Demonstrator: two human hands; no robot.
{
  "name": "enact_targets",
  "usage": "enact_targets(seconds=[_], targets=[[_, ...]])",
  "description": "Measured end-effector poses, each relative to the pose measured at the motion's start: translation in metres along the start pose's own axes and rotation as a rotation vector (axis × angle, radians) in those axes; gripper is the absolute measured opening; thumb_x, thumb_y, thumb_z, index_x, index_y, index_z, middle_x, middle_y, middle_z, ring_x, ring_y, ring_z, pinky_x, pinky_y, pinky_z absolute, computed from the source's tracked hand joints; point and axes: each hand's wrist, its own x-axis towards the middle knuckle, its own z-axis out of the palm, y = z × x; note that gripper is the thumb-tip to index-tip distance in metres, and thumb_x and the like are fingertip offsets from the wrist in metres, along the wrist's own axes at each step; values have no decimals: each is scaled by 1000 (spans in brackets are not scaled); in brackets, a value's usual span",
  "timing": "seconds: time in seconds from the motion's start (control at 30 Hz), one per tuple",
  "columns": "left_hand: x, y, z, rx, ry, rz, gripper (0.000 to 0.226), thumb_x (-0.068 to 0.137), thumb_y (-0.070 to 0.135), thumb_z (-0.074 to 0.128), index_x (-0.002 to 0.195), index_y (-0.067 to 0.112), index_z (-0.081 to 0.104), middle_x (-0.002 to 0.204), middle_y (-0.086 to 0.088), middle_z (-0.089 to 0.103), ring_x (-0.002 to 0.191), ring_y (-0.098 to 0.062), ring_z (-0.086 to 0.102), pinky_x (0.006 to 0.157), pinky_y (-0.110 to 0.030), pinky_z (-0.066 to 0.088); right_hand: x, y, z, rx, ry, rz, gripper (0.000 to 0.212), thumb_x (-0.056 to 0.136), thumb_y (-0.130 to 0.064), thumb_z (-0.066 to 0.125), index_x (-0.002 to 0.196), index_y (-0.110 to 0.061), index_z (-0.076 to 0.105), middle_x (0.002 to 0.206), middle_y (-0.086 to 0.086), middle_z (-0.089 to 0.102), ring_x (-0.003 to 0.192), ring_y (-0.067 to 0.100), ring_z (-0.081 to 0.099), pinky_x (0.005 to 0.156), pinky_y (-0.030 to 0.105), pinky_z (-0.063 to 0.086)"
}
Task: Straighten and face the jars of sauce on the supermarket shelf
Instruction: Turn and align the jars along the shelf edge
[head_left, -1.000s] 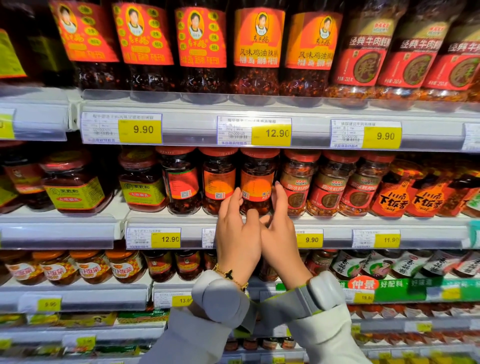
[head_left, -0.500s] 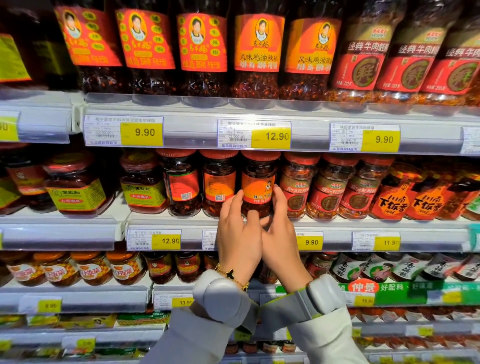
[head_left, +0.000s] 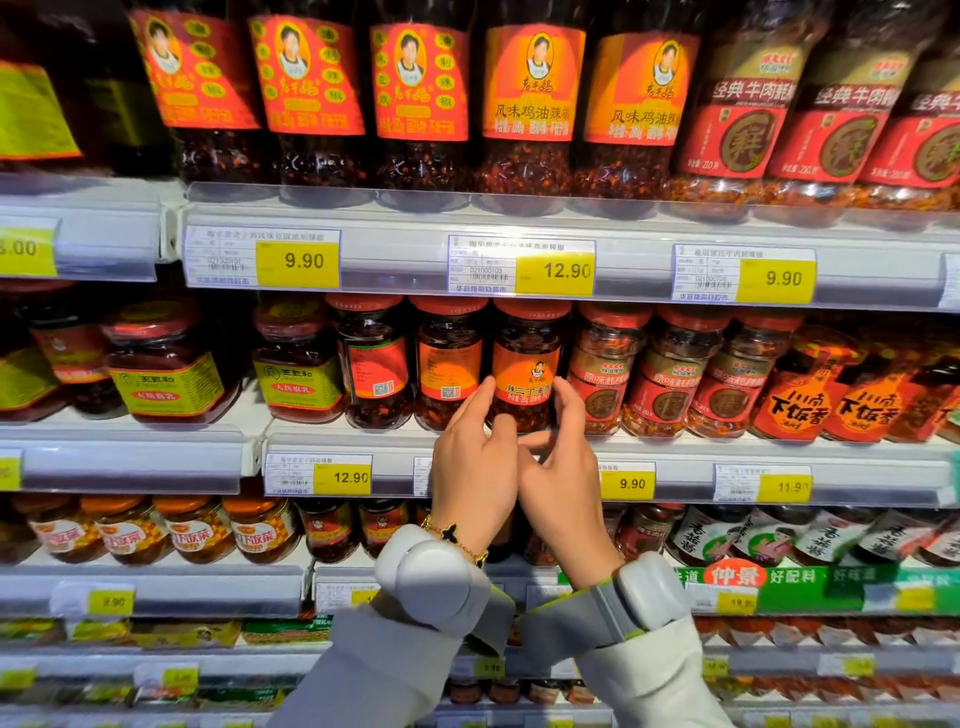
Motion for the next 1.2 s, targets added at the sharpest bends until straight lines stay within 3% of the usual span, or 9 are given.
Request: enact_targets(seconds=[0.23, 0.43, 0.53, 0.67, 0.83, 1.2], targets=[[-1, 0, 0, 20, -18, -7, 50, 89, 16, 42, 138, 26, 39, 146, 5, 39, 128, -16, 41, 98, -25, 32, -2, 0, 2, 16, 40, 35, 65, 79, -8, 61, 134, -28, 33, 75, -3, 67, 78, 11, 61, 65, 23, 40], [-4, 0, -3, 71, -67, 17, 51, 91, 17, 40, 141, 28, 34, 148, 8, 35, 130, -14, 38, 96, -21, 29, -3, 0, -4, -57, 79, 19, 62, 78, -6, 58, 134, -24, 38, 70, -24, 51, 79, 12, 56, 69, 23, 38], [-9, 0, -3, 123, -84, 29, 53, 91, 20, 40, 142, 28, 30, 144, 2, 41, 124, -21, 44, 98, -30, 35, -1, 1, -3, -69, 41, 59, 61, 80, -10, 58, 135, -27, 35, 75, -17, 56, 78, 13, 56, 63, 20, 34], [-11, 2, -3, 124, -95, 29, 55, 90, 20, 41, 143, 28, 28, 140, -5, 46, 120, -25, 47, 98, -37, 39, 1, 4, -4, -74, 65, 56, 58, 78, -9, 59, 131, -25, 41, 72, -24, 53, 74, 12, 55, 62, 18, 33], [-14, 4, -1, 133, -91, 22, 56, 91, 18, 40, 144, 27, 26, 144, -2, 41, 120, -26, 46, 98, -37, 38, -2, 4, -2, -83, 51, 56, 60, 78, -13, 61, 131, -29, 38, 73, -12, 62, 78, 14, 60, 66, 25, 39], [-13, -1, -8, 82, -143, 35, 55, 92, 18, 39, 144, 29, 25, 146, 0, 39, 126, -20, 42, 98, -30, 37, -1, -1, 0, -94, 64, 65, 58, 78, -11, 59, 130, -29, 40, 79, -16, 59, 80, 15, 61, 69, 28, 44]])
